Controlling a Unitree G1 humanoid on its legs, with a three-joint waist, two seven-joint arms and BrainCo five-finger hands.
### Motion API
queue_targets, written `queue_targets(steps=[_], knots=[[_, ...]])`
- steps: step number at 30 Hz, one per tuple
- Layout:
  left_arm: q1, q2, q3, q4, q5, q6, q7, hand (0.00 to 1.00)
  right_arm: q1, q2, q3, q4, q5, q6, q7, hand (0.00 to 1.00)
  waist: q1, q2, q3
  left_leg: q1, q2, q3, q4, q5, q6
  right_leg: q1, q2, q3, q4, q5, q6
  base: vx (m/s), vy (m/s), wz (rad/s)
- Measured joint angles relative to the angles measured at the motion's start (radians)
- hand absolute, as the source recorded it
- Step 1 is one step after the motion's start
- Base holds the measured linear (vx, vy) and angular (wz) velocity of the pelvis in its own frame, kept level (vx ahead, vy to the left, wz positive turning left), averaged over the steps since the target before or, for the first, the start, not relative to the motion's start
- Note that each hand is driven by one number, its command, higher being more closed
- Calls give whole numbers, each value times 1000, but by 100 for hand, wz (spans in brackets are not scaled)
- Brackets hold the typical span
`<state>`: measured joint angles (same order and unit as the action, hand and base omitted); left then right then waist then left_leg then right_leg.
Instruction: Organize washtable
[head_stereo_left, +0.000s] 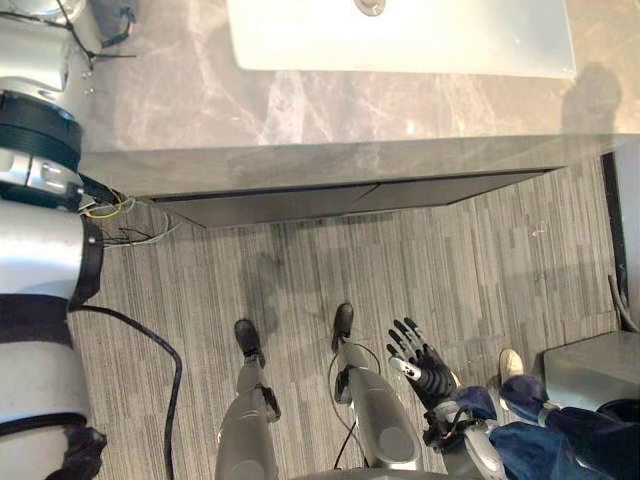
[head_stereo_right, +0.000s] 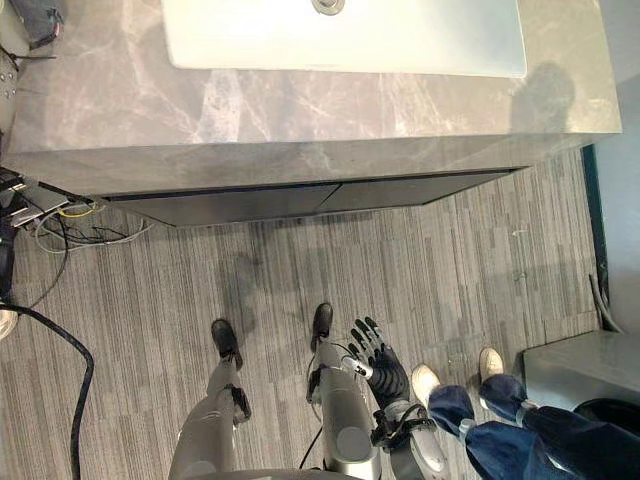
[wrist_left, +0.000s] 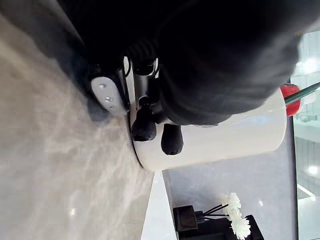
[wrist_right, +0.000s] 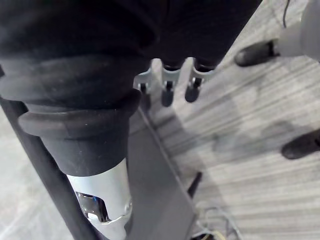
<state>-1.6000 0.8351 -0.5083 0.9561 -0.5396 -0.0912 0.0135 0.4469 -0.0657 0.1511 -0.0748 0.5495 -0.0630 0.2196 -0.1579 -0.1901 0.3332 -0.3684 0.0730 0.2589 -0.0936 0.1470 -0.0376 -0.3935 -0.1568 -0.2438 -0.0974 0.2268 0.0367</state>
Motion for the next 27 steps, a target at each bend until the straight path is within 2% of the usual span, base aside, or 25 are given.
queue_targets(steps=[8,11,13,18,19,22,24,25,27], knots=[[12,0,12,0,1,-3,13,100,5,-2,-37,-30,0,-4,1,0,-1,0,0,4,8,15,0,-2,1,-5,-1,16,0,0,0,-3,22,-5],[34,0,24,-6,1,-4,13,100,5,-2,-37,-28,0,-4,1,0,-12,0,0,24,11,17,0,-3,0,12,1,19,0,0,0,-1,16,-6],[94,-11,81,-54,0,-4,15,100,6,-3,-37,-26,0,-4,1,0,-20,1,1,43,13,20,0,-6,-4,29,3,21,0,-2,-1,9,11,-5],[352,-78,137,-298,-20,-7,7,100,-23,-3,-38,24,5,2,2,0,-5,14,2,115,11,12,0,-12,-13,107,7,1,0,-20,-1,21,8,3],[437,-109,160,-379,-23,-7,6,100,-33,-3,-40,33,11,2,2,0,10,27,-2,134,11,11,0,-15,-15,128,7,0,0,-26,0,44,6,10],[641,-169,209,-558,-49,-9,-1,100,-74,0,-66,56,14,4,1,0,23,78,-28,159,9,-9,-1,-19,-16,165,11,-20,0,-39,2,68,5,20],[868,-265,268,-713,-92,-15,-15,100,-97,2,-101,61,33,5,-1,0,59,133,-63,196,11,-22,-1,-27,-22,211,13,-39,0,-50,13,92,9,15],[928,-291,290,-752,-108,-15,-16,100,-99,4,-109,61,36,5,-2,0,65,145,-71,207,12,-25,-1,-27,-22,225,13,-46,0,-53,16,84,2,31],[1155,-381,383,-880,-162,-20,-14,100,-99,7,-139,61,42,5,-4,0,74,185,-114,237,14,-54,-1,-28,-24,272,15,-79,0,-69,25,76,-3,34]])
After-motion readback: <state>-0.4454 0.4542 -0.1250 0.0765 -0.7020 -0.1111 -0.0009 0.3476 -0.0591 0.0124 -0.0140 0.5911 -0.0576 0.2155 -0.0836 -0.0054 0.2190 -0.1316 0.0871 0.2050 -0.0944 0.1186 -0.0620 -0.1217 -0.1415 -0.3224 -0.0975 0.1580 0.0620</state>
